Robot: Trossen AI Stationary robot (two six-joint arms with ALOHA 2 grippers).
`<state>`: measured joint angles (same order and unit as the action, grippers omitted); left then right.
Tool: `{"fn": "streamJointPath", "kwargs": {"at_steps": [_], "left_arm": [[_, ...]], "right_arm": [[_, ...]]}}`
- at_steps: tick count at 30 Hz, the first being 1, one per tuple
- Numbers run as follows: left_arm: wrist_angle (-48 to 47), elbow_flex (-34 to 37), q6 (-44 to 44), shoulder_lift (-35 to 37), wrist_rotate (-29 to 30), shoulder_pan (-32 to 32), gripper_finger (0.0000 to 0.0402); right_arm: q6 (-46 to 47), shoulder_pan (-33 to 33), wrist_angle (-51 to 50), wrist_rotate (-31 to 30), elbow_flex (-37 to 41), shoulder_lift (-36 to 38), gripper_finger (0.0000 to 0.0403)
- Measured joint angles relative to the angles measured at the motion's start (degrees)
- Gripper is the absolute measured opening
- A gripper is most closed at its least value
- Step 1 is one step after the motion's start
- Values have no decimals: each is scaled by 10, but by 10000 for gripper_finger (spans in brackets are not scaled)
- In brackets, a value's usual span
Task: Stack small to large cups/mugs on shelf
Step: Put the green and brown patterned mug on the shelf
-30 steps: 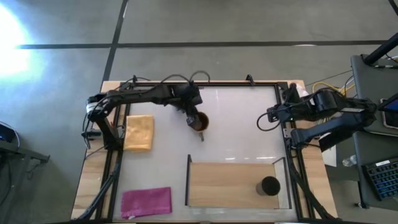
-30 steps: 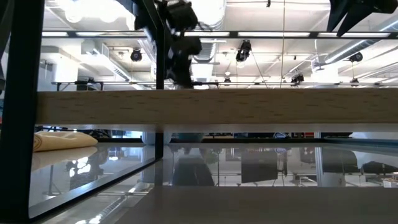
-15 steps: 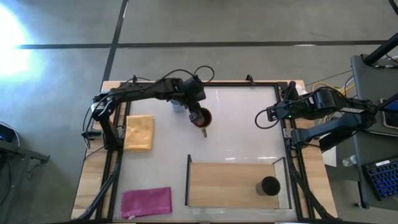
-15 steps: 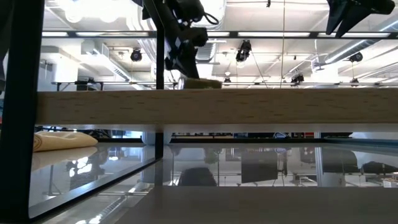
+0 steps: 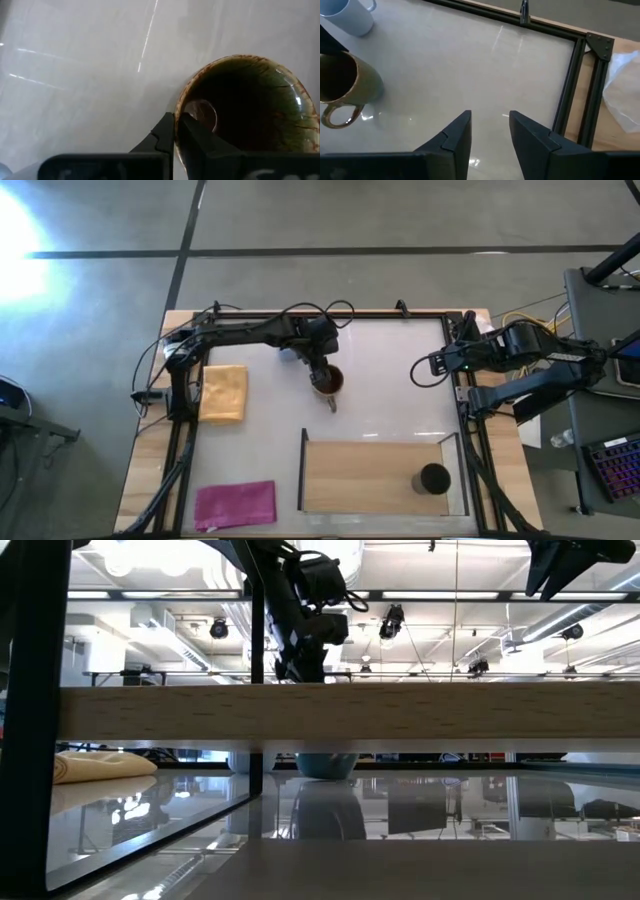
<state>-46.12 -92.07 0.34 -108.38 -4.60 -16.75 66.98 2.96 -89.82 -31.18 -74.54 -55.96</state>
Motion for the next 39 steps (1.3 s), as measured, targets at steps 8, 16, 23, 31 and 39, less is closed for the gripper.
{"fn": "streamJointPath", "kwargs": {"at_steps": [8,16,23,31,39], "left_arm": [[-4,4,3,2,2,-2,34],[3,22,3,2,2,-2,78],[13,34,2,2,4,-2,84],[26,35,1,3,4,-2,13],[-38,-22,-15,2,8,6,12]], "right_arm": [[-13,0,-1,-6,0,0,129],[-17,0,-2,-18,0,0,134],[-16,0,-2,-19,0,0,132],[-12,0,-2,-19,0,0,131],[-10,0,-1,-19,0,0,121]]}}
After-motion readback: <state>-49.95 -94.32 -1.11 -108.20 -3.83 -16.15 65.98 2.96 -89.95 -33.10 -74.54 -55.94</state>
